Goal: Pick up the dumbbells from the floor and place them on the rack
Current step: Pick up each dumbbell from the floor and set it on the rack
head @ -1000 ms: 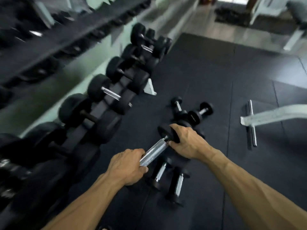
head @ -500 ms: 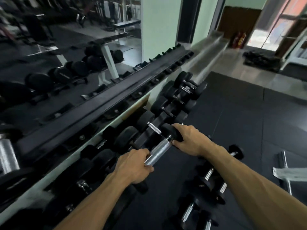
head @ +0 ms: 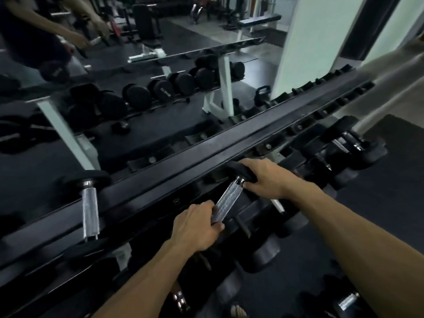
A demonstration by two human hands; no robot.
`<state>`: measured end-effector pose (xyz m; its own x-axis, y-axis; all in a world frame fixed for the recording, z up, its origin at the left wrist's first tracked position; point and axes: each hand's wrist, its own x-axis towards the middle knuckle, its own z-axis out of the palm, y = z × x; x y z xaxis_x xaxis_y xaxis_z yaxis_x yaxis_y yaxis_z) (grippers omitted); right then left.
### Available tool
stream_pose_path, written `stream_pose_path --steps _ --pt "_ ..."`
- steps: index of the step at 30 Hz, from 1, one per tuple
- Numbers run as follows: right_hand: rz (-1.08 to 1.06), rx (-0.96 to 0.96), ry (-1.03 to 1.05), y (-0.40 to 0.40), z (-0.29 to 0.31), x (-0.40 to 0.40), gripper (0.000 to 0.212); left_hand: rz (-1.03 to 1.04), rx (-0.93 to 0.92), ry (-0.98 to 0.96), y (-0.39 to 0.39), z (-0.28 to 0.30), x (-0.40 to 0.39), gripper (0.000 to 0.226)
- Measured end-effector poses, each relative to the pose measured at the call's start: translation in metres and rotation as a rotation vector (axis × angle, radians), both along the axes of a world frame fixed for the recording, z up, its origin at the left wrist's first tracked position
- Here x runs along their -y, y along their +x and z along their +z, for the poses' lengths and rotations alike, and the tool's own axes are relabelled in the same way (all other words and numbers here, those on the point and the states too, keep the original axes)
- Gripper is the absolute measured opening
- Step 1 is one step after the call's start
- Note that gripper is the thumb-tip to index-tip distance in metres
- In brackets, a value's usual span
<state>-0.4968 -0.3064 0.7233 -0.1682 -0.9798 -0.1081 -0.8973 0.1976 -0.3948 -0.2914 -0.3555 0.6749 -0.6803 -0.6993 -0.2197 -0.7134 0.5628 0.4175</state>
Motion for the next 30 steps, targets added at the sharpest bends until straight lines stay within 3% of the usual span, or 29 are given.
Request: stream_pose_path --steps 7,12,16,20,30 --pt "0.293 0.030 0.021 -0.010 -0.022 0.128 0.025 0.345 0.011 0.036 -0.007 -0.018 0.062 0.030" --pt "0.518 0.024 0.025 0.008 -0.025 0.211 0.025 0.637 -0.099 0.091 -0.006 -0.030 0.091 0.035" --pt "0.656 0.036 0.044 0.033 -0.022 0.261 0.038 0.798 -0.178 0.109 -0.004 -0.040 0.112 0.037" --pt "0.681 0.065 0.079 0.046 -0.036 0.288 0.045 0.903 -0.188 0.126 -0.001 -0.051 0.129 0.036" --pt "0.653 0.120 0.125 0.040 -0.061 0.304 0.042 0.974 -0.252 0.172 -0.005 -0.065 0.137 0.037"
